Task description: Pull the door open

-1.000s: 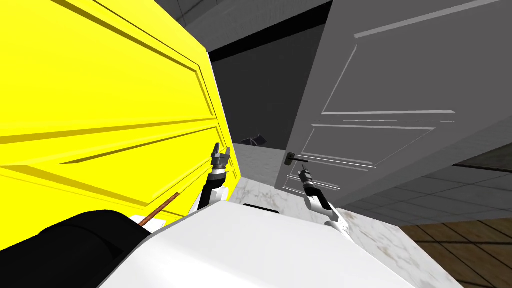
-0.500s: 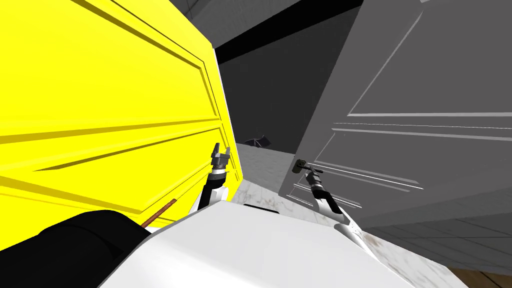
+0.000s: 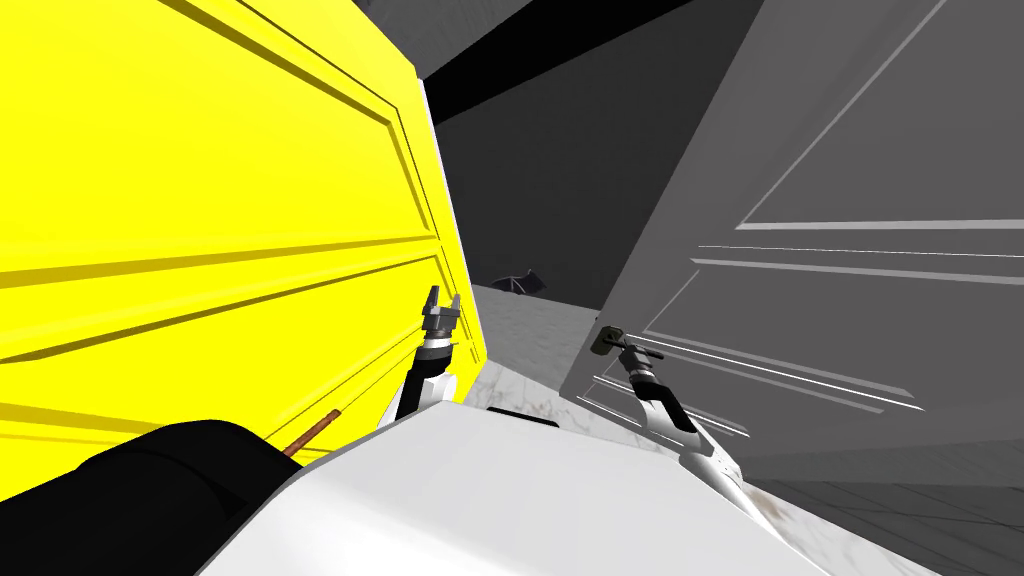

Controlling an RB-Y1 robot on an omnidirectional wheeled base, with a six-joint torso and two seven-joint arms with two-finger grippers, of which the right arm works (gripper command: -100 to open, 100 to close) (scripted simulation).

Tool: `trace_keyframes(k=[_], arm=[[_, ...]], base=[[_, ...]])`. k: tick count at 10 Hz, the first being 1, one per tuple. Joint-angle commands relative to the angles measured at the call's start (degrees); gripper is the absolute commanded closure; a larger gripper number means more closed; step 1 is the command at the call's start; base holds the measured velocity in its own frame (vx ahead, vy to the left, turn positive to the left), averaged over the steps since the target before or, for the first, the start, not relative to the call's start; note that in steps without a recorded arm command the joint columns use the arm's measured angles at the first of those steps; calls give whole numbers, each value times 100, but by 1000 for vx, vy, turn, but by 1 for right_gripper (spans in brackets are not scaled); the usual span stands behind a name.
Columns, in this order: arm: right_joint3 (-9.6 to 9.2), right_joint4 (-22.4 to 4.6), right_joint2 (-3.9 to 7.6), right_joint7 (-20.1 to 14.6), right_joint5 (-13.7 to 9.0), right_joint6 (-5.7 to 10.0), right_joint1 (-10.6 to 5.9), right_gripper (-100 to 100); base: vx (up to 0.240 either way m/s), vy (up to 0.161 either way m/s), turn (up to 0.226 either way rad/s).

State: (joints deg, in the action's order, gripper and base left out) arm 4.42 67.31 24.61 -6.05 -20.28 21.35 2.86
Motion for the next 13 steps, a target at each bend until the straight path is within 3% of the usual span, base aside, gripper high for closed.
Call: trace_keyframes(k=[1,4,13], arm=[[-7,-6,-6,3,2,-4,13,100],[-7,-6,-6,3,2,-4,13,100],[-493,227,513,-438,-110,394,470,100]], base=[[-23,1,9],[-7,1,0],[-192,-60,142]])
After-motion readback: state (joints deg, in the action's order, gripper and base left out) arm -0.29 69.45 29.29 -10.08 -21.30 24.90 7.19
